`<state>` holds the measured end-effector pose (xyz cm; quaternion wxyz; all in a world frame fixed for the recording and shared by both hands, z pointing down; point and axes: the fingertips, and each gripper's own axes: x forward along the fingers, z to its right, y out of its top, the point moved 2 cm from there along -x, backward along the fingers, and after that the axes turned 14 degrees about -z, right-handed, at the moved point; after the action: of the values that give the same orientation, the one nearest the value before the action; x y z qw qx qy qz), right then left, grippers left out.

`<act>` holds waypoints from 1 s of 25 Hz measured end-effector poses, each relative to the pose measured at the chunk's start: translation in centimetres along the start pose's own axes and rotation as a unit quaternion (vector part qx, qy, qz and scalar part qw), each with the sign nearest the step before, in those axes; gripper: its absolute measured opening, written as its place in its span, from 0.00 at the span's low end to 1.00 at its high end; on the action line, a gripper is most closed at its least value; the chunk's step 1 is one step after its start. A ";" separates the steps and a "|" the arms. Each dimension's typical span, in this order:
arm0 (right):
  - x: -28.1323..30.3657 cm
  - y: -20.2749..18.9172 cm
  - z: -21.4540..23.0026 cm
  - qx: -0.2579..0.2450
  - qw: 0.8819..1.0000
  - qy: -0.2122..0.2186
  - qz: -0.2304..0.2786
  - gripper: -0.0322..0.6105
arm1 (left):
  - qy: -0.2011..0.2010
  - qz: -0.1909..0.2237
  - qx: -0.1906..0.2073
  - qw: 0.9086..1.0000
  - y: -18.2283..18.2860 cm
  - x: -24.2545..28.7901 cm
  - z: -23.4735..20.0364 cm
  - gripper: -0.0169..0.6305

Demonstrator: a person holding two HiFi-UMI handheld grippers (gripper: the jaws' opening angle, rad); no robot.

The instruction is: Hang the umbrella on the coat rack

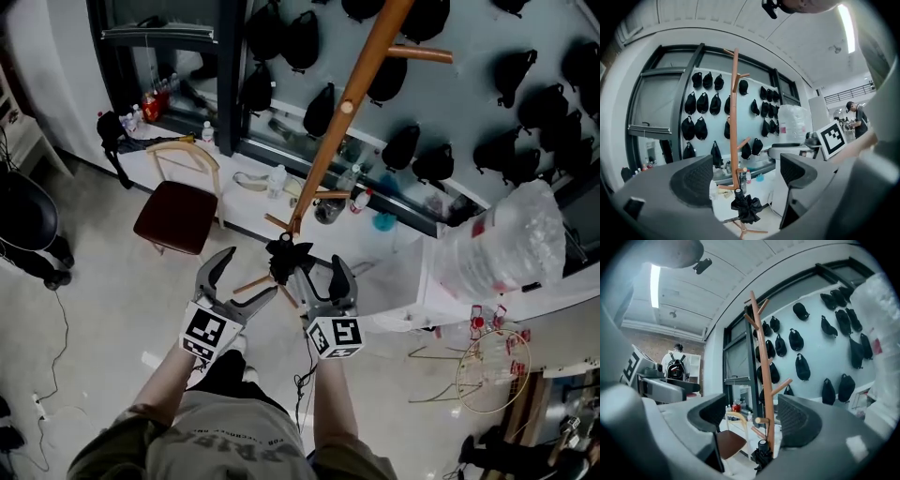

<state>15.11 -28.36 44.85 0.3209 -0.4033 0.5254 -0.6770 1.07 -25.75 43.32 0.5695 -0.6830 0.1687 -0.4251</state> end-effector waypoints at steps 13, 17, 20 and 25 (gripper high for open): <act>-6.9 6.6 -3.6 -0.066 0.995 -0.039 0.060 0.42 | 0.081 0.047 -0.021 0.995 3.5 -4.8 -1.2 0.29; -7.5 6.7 -4.4 -0.073 0.994 -0.047 0.063 0.31 | 0.101 0.068 -0.023 0.992 4.1 -5.5 -1.1 0.16; -8.0 6.6 -4.6 -0.074 0.994 -0.057 0.063 0.18 | 0.116 0.079 -0.021 0.990 4.5 -5.8 -0.9 0.09; -8.8 7.1 -4.4 -0.054 0.993 -0.076 0.072 0.05 | 0.111 0.081 -0.029 0.990 4.5 -6.0 -0.6 0.05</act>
<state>15.46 -20.49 35.61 0.3860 -0.4314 0.5630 -0.5898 -1.70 -23.17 36.88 0.5597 -0.6319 0.2976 -0.4460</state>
